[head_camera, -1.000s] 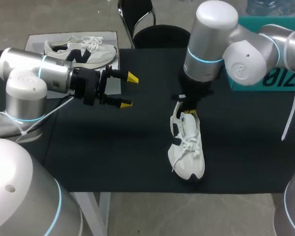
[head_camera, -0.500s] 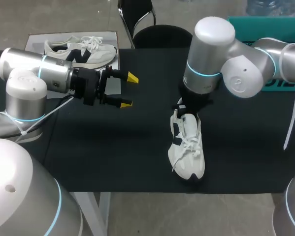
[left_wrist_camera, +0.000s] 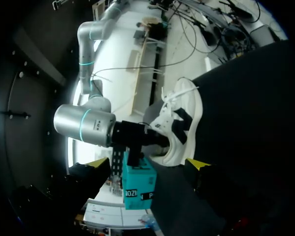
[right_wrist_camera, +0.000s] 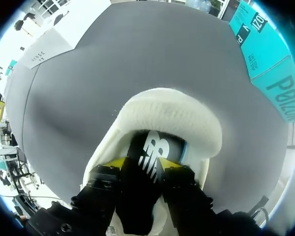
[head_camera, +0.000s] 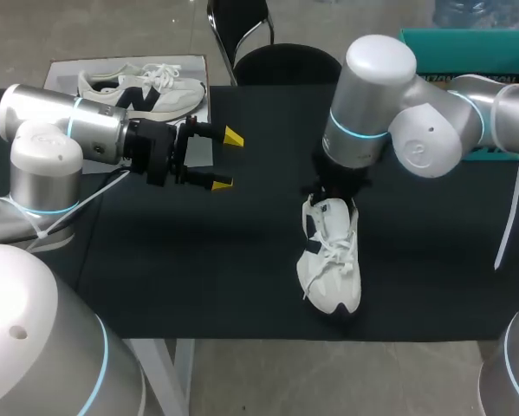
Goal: Take the shoe out of the shoebox, open the shoe tongue, remove and reinsert the insole, then place the shoe into the shoebox
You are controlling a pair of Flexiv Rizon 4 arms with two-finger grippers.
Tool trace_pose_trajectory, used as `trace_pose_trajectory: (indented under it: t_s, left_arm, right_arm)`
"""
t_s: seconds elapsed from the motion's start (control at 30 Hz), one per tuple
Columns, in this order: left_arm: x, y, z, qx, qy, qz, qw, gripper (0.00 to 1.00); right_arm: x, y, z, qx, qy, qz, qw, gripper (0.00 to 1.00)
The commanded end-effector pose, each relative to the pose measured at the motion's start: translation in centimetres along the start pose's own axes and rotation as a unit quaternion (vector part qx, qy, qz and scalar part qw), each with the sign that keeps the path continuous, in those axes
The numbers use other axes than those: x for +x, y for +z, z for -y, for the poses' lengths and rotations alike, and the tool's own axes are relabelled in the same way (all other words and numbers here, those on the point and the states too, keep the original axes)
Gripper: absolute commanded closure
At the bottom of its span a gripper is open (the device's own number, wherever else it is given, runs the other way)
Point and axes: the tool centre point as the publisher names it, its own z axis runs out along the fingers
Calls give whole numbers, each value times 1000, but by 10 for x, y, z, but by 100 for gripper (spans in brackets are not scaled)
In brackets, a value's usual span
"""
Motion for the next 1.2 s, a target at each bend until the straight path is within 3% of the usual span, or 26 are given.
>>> trace_pose_trajectory:
  t_s: [0.03, 0.1, 0.13, 0.17, 0.4, 0.77, 1.2]
  left_arm:
    - [0, 0, 0, 0, 0, -1, 1000, 0]
    - [0, 0, 0, 0, 0, -1, 1000, 0]
    - [0, 0, 0, 0, 0, -1, 1000, 0]
    - [0, 0, 0, 0, 0, -1, 1000, 0]
    - [0, 0, 0, 0, 0, -1, 1000, 0]
    - [0, 0, 0, 0, 0, -1, 1000, 0]
    - [0, 0, 0, 0, 0, -1, 1000, 0]
  right_arm:
    - [0, 5, 3, 0, -2, 1, 1000, 62]
    - [7, 2, 5, 0, -3, 0, 1000, 67]
    - [7, 2, 5, 1, -4, 0, 1000, 93]
    - [7, 2, 5, 1, -4, -1, 1000, 100]
    - [8, 4, 1, 0, -8, -1, 1000, 100]
    - [9, 31, 2, 16, -11, -11, 1000, 100]
    - [10, -11, 2, 0, -18, 6, 1000, 100]
